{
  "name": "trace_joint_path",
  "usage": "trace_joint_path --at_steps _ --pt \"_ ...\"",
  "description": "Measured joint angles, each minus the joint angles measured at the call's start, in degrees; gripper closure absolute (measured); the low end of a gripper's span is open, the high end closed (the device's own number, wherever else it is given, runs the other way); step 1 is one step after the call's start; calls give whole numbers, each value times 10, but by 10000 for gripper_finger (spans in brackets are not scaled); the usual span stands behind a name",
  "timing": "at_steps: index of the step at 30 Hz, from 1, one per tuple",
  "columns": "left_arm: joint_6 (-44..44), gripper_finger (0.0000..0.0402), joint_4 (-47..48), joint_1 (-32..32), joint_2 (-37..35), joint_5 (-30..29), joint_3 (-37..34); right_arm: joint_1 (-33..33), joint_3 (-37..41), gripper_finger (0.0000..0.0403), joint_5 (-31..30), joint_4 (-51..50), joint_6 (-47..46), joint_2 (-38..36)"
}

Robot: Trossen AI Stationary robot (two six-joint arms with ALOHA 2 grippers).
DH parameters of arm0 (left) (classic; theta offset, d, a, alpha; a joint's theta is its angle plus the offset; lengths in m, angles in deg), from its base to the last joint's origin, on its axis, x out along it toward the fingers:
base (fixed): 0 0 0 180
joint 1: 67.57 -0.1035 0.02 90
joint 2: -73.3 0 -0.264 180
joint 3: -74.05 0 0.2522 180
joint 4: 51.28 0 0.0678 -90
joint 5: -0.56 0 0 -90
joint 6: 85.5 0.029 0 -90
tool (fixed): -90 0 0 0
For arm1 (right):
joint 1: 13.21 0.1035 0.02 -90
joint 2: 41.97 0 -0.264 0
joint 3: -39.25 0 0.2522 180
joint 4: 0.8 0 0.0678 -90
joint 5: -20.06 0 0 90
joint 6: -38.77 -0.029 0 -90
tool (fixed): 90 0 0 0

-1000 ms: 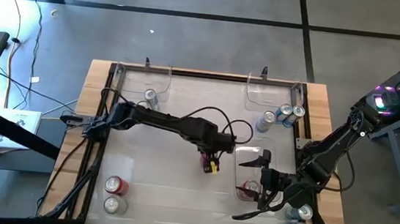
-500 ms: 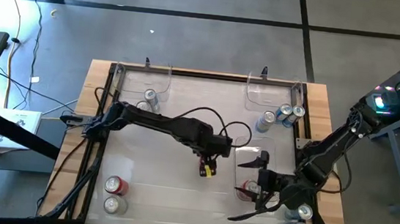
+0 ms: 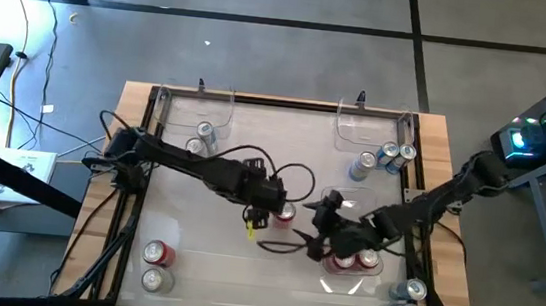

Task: Sort soda cans
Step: Put the top orange soda can into the bottom right transparent bin

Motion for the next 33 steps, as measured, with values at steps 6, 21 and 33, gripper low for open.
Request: trace_joint_path --at_steps 6,21,33 --pt "71 83 -257 -2 -50 40 -189 -32 0 63 68 46 17 46" --pt "68 83 -454 37 -53 71 -273 -90 -1 63 76 68 -4 78" --pt "47 83 -466 65 -53 11 -273 -82 0 63 53 35 3 35"
